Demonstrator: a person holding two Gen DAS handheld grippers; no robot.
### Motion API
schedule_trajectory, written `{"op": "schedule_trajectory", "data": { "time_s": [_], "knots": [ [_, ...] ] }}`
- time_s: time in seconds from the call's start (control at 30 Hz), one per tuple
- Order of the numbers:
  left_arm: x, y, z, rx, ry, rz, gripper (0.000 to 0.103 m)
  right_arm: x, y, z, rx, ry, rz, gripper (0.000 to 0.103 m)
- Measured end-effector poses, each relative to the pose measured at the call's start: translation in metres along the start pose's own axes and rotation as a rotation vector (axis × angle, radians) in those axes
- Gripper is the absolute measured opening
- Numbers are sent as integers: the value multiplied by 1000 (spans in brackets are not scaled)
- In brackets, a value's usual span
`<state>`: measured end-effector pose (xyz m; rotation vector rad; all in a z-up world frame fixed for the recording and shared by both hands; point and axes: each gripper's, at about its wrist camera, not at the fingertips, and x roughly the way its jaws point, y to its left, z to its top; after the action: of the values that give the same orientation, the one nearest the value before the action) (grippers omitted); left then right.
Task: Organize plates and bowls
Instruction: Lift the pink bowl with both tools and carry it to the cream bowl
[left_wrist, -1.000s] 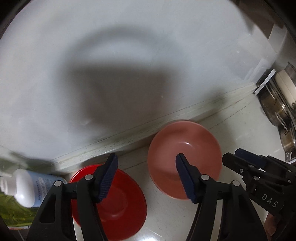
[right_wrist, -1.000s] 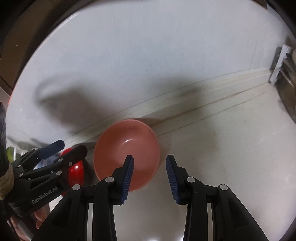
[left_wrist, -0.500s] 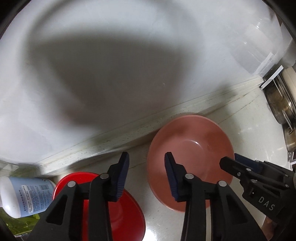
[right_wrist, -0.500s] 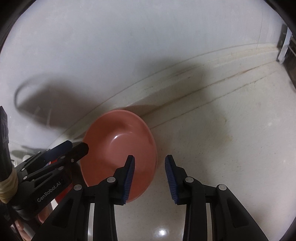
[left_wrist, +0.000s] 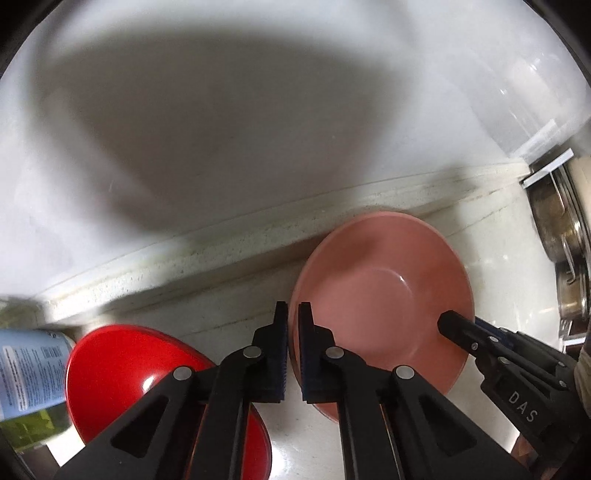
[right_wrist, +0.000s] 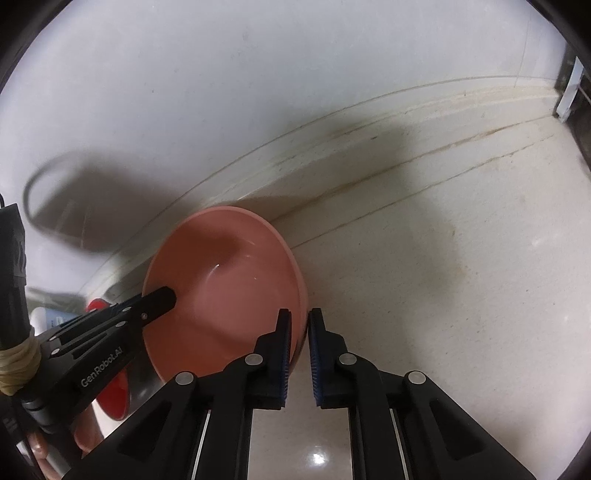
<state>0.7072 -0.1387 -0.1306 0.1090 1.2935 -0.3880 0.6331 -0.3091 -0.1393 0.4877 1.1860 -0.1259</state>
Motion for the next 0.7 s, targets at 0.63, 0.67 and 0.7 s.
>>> {"op": "schedule_trajectory", "data": {
  "time_s": [0.63,0.67,0.7],
  "knots": [
    [-84,-23,-63,14,-80,-43,7,-68,10,-39,-30,-101,0,10],
    [-88,-25,-68,12,-79,-53,7,-75,9,-45,-36,-112,-2,10],
    [-91,-27,-73,14,-80,-62,7,-73,1,-53,-38,-118,-3,10]
  ]
}}
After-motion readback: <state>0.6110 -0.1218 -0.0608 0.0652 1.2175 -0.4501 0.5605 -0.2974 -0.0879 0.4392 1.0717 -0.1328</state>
